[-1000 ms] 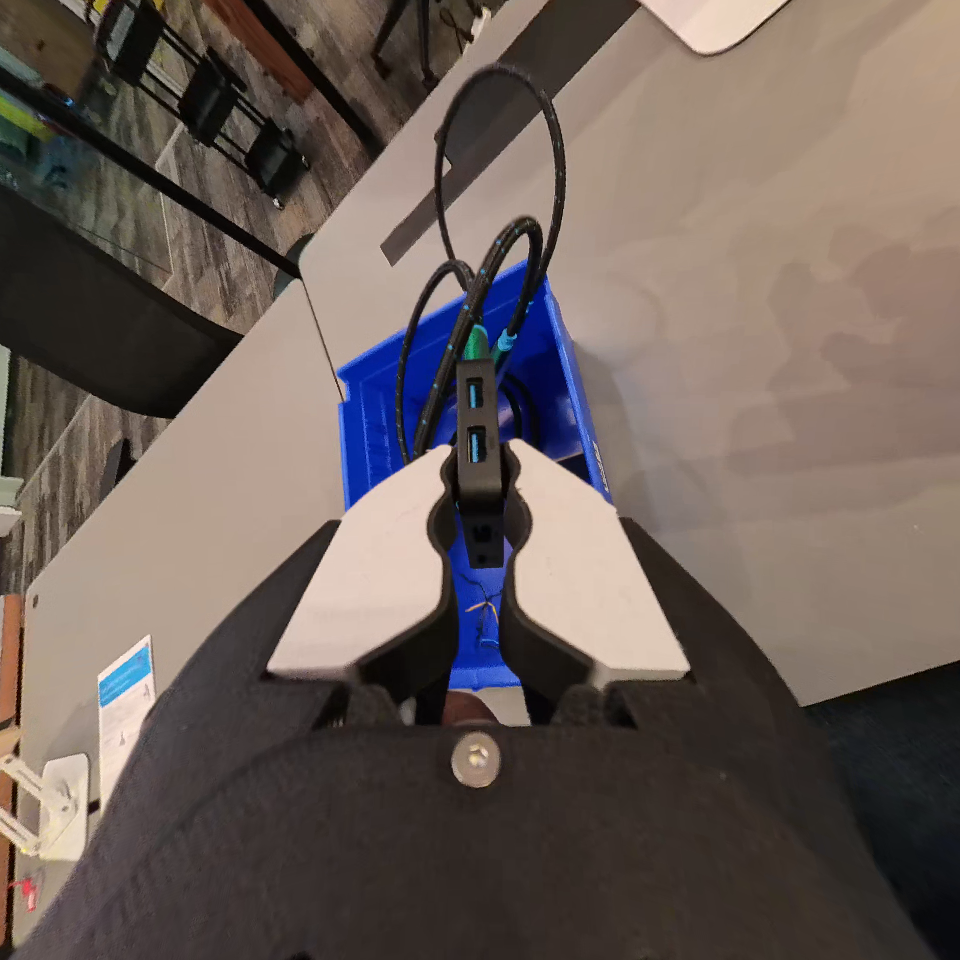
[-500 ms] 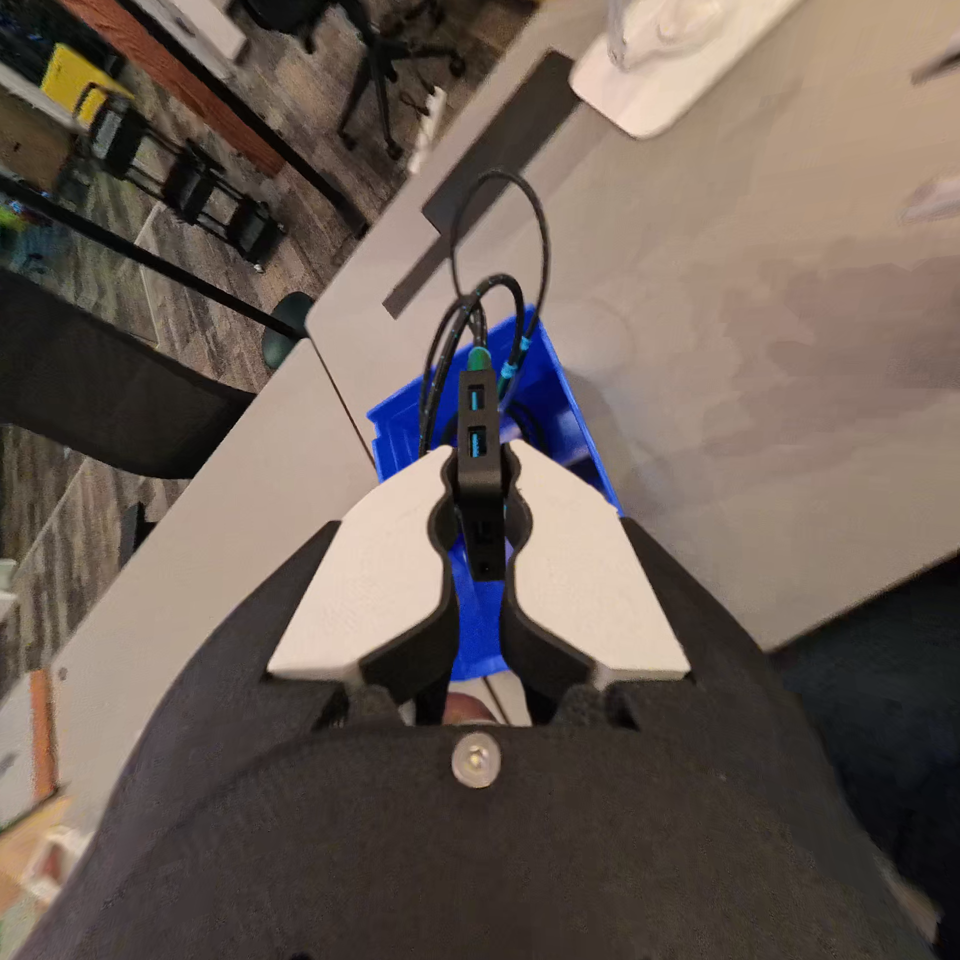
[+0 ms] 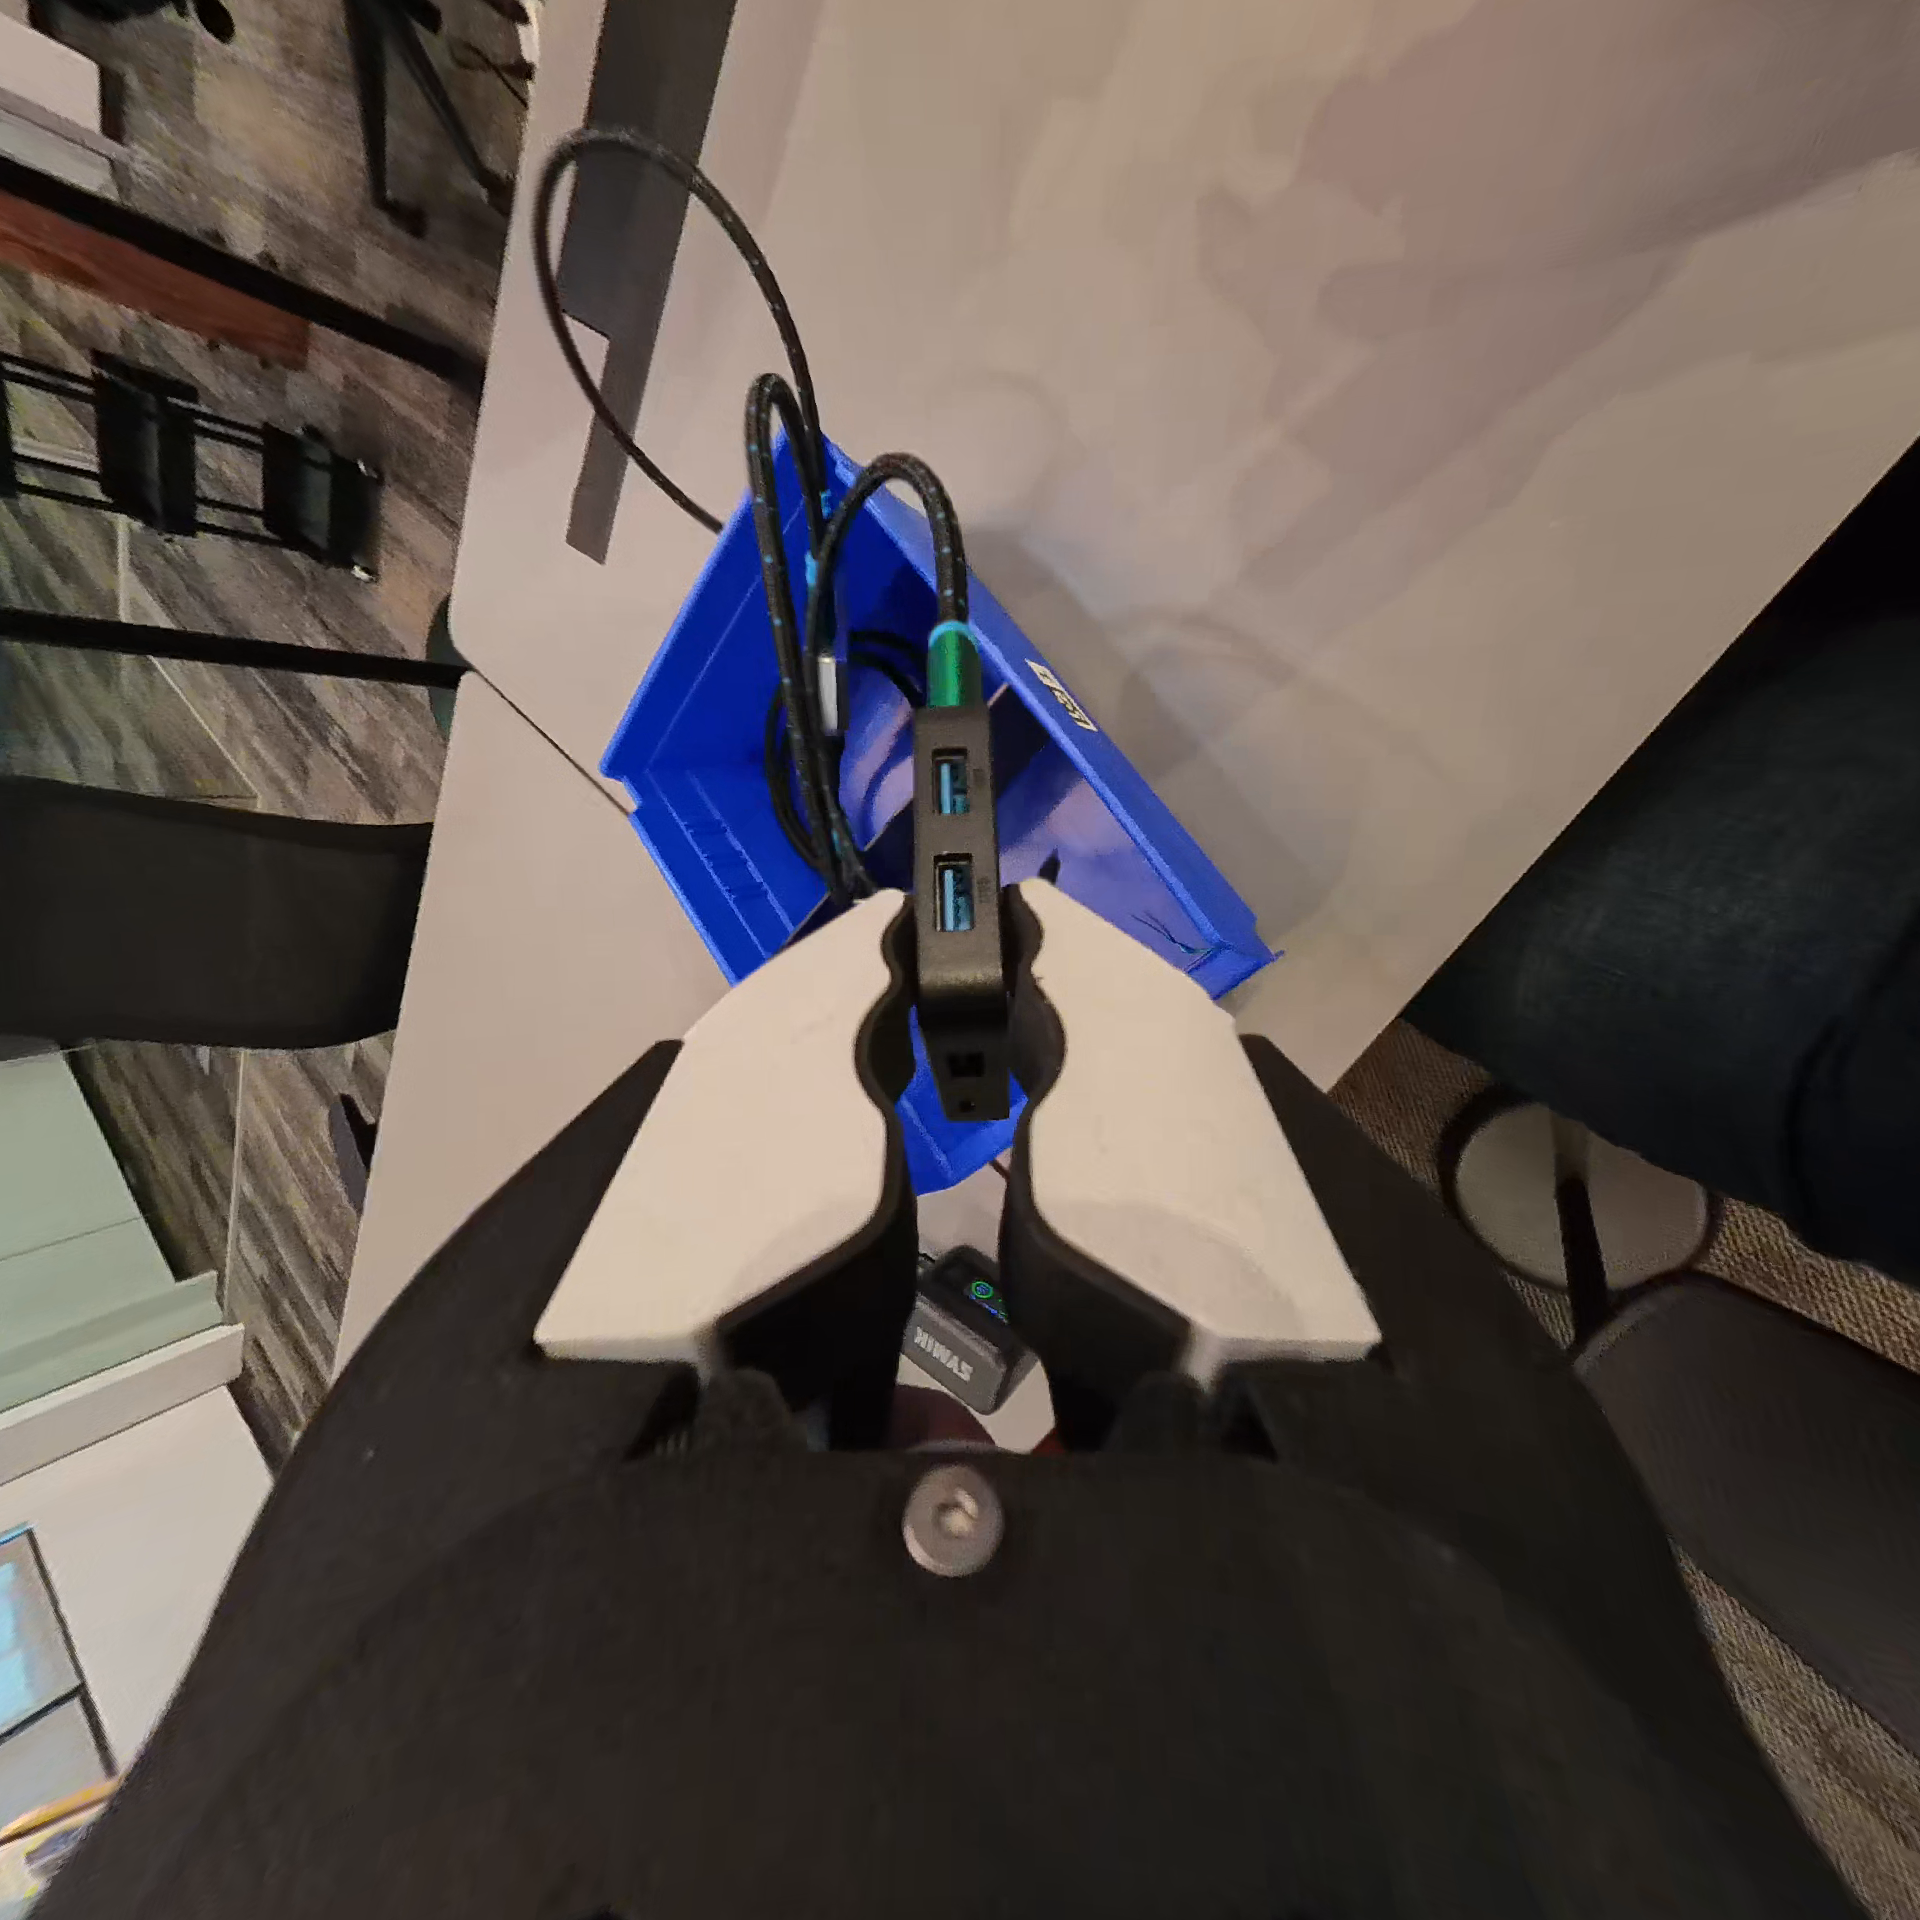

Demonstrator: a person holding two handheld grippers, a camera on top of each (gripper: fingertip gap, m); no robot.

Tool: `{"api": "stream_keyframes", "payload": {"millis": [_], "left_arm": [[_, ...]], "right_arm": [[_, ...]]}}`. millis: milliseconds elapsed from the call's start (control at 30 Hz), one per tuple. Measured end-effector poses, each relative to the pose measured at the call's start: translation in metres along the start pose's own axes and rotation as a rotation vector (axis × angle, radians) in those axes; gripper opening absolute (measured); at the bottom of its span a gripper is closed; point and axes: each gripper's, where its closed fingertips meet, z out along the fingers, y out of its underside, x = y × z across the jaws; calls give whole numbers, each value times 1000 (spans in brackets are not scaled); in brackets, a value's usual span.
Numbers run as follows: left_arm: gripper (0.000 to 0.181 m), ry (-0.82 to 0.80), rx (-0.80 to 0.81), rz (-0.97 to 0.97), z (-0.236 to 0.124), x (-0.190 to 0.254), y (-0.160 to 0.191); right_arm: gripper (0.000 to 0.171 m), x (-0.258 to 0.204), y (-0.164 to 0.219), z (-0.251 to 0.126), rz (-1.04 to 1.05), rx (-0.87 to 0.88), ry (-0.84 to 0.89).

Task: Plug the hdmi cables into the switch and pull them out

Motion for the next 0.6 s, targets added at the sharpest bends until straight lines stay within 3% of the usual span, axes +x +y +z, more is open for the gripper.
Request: {"api": "stream_keyframes", "payload": {"millis": [600], "left_arm": [[13, -80, 429, -71, -80, -8, -35]], "right_arm": [[79, 5, 0, -2, 24, 6, -1]]}}
